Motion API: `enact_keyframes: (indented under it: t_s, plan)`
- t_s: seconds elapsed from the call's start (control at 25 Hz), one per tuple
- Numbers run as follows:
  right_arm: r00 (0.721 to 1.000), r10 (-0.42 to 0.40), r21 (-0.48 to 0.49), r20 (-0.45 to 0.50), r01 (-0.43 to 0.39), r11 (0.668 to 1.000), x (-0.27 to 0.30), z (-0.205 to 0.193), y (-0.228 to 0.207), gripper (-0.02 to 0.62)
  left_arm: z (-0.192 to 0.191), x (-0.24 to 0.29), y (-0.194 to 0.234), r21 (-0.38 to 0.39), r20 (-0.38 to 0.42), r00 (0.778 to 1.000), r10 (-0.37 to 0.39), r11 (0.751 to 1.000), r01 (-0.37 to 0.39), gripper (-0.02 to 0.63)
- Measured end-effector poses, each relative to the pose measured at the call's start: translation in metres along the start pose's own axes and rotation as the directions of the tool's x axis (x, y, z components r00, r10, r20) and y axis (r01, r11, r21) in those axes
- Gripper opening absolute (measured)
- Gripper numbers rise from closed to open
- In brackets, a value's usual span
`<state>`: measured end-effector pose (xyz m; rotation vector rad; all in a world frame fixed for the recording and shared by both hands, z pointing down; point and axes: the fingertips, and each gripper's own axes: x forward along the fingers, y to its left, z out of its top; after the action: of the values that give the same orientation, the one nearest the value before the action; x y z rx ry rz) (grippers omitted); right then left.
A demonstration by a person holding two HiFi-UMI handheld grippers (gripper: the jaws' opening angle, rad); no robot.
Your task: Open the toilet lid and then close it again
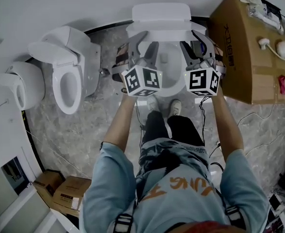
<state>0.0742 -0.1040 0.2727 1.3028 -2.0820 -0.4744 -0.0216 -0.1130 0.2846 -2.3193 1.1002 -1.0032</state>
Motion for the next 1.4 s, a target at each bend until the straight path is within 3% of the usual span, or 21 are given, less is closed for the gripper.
enact_keyframes:
  t_s: [0.36, 0.76, 1.28, 1.4]
  plan:
    - [0.995, -0.09, 0.068, 0.036, 0.087, 0.994, 0.056, 0.021, -0.058, 0.127, 0.031, 0.055, 0.06, -0.074, 0.065, 0.997, 0.037, 0.997, -0.032, 0.144]
    - [0.987, -0.157, 0.063, 0.022, 0.155, 0.986, 0.139, 0.035, -0.123, 0.109, 0.047, 0.129, 0.133, -0.076, 0.099, 0.994, 0.039, 0.997, -0.032, 0.129]
    - [0.978, -0.206, 0.042, -0.013, 0.206, 0.978, 0.234, 0.031, -0.182, 0.086, 0.048, 0.22, 0.193, 0.083, 0.101, 0.992, 0.075, 0.993, -0.083, 0.075]
    - [0.977, -0.208, 0.026, -0.038, 0.209, 0.978, 0.252, 0.029, -0.19, 0.083, 0.044, 0.237, 0.199, 0.231, 0.079, 0.994, 0.077, 0.969, -0.093, 0.084]
